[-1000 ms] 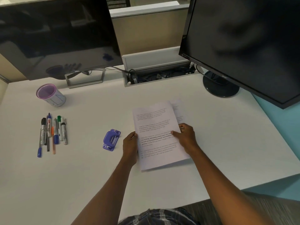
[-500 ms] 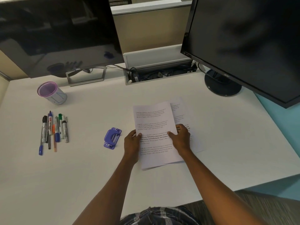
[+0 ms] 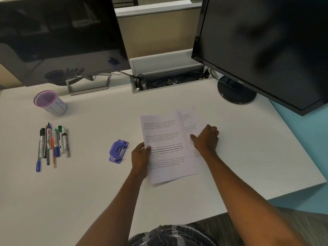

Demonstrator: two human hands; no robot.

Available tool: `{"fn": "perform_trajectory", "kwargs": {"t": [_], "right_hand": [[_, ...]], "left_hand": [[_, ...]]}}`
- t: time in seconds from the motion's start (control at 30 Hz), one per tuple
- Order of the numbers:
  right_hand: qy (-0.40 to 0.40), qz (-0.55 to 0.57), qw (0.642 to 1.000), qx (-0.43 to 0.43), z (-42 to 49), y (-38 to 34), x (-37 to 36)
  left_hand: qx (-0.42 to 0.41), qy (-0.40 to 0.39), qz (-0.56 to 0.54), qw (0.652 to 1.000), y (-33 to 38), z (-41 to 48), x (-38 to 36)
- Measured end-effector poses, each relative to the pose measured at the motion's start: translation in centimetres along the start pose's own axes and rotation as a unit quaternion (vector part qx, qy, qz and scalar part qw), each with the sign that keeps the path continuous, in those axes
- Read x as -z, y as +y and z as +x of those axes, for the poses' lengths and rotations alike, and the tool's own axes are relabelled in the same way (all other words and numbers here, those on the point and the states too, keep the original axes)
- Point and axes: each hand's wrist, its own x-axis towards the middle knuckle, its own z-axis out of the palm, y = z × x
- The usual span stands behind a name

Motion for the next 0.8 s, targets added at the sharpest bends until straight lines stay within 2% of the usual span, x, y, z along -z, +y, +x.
{"fn": "perform_trajectory", "kwargs": {"t": [0.17,0.37,0.6,0.67,0.8], "right_hand": [[-0.024,-0.026,0.999,-0.019,0.0,-0.1,-0.3],[-0.029,-0.003,0.999,-0.034,0.3,-0.2,-0.3],[-0.073,0.012,0.996,-0.048,0.6,-0.3,0.4],[-0.088,0.046,0.994,-0.046,0.6,-0.2,0.7],[-0.087,0.183,0.978,-0.054,0.5,0.4,1.6]], "left_hand": [[0.009,0.003,-0.005,1.0,-0.1,0.1,0.0],[0.008,0.006,0.004,1.0,-0.1,0.2,0.0],[0.006,0.001,0.011,1.0,0.2,0.0,0.0],[0.008,-0.001,0.013,1.0,0.2,-0.1,0.1],[-0.012,-0.004,0.02,1.0,0.3,-0.3,0.1]]}}
